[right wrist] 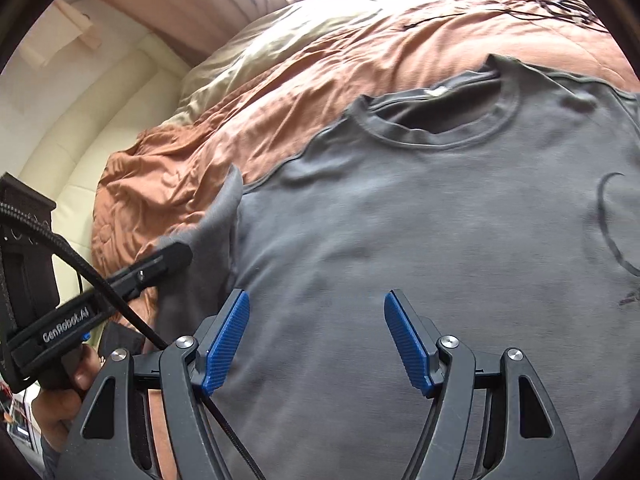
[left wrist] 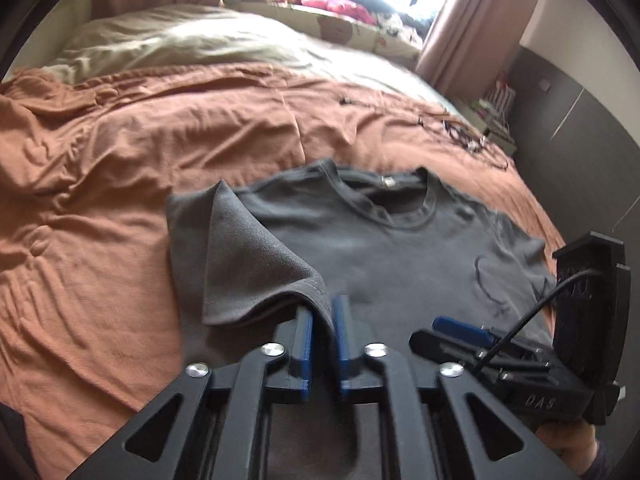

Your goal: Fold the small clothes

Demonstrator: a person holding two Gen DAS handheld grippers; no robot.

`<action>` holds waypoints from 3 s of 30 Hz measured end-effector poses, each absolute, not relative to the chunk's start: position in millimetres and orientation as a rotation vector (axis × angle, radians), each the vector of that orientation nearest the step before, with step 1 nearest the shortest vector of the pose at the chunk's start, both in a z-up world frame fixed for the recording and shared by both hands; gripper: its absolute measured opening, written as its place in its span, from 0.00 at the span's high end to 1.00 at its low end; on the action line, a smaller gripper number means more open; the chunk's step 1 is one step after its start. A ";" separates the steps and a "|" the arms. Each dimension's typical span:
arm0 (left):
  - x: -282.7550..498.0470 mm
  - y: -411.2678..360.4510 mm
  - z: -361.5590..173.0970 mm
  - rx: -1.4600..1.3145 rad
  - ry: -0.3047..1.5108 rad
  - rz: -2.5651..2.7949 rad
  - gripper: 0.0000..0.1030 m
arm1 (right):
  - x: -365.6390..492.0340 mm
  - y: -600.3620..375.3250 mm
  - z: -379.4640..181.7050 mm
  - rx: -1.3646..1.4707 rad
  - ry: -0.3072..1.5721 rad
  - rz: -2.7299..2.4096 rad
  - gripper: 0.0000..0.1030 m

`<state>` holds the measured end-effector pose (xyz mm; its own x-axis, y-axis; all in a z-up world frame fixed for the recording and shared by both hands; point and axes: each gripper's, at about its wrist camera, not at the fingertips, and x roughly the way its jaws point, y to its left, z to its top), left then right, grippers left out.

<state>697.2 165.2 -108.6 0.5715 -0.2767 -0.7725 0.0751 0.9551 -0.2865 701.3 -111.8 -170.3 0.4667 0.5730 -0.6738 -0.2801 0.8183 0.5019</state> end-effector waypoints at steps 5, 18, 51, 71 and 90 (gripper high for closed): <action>688.1 177.3 -103.8 -0.252 0.906 -0.185 0.41 | 694.6 -105.4 -161.0 0.287 0.930 0.548 0.34; 669.0 241.0 -147.6 -0.253 0.995 -0.050 0.62 | 715.2 -22.9 -171.5 -0.081 0.953 0.562 0.34; 659.0 278.6 -181.6 -0.293 1.003 -0.065 0.62 | 809.8 -27.4 -208.2 -0.034 0.973 0.343 0.46; 638.2 250.1 -201.0 -0.228 1.070 -0.106 0.63 | 763.3 -33.7 -236.9 0.268 1.205 0.583 0.73; 597.8 261.4 -189.2 -0.277 1.030 -0.126 0.88 | 691.2 -47.6 -204.1 0.251 1.152 0.390 0.99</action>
<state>597.8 261.4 -189.2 0.5114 -0.2328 -0.8272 -0.0264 0.9579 -0.2859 691.2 -47.6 -204.1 0.3511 0.4240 -0.8348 -0.1702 0.9056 0.3884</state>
